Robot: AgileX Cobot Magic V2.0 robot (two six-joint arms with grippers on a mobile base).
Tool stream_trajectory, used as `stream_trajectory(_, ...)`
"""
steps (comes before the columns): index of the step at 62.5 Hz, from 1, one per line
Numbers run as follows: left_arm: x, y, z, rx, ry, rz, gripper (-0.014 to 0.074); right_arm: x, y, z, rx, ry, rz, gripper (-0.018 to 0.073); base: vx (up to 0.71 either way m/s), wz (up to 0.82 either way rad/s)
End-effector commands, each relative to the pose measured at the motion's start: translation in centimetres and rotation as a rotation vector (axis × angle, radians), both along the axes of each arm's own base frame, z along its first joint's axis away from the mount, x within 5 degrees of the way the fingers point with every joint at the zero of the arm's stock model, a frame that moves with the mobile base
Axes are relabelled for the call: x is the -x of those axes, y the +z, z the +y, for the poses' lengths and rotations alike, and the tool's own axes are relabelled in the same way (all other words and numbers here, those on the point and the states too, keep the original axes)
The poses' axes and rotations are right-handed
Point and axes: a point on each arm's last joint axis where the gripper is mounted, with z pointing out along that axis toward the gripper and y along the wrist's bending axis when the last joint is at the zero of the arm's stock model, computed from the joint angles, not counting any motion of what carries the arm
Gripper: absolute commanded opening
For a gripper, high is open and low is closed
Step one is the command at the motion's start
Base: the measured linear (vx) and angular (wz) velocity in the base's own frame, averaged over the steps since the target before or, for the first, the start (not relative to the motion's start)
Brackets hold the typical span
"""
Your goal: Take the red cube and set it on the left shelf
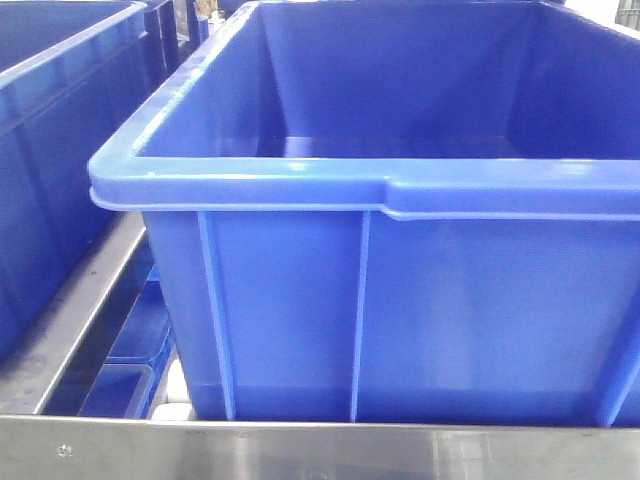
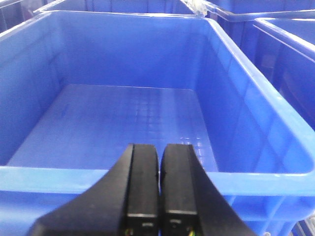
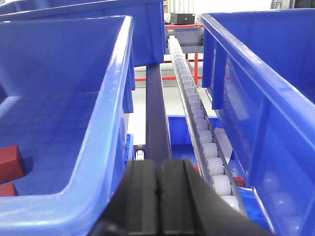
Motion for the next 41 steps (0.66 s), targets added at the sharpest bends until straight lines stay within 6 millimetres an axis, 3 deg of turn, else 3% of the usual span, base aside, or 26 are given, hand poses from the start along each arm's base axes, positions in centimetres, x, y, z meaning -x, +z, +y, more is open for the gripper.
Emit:
stream_trajectory(1,0.02,0.05,0.06,0.014,0.005,-0.074,0.0102,0.35,1.63,-0.04,0.026,-0.011,-0.120,0.0054,0.00,0.00)
stream_trajectory(41,0.02,0.05,0.06,0.014,0.005,-0.074,0.0102,0.35,1.62,-0.04,0.025,-0.011,-0.119,0.0054,0.00,0.00)
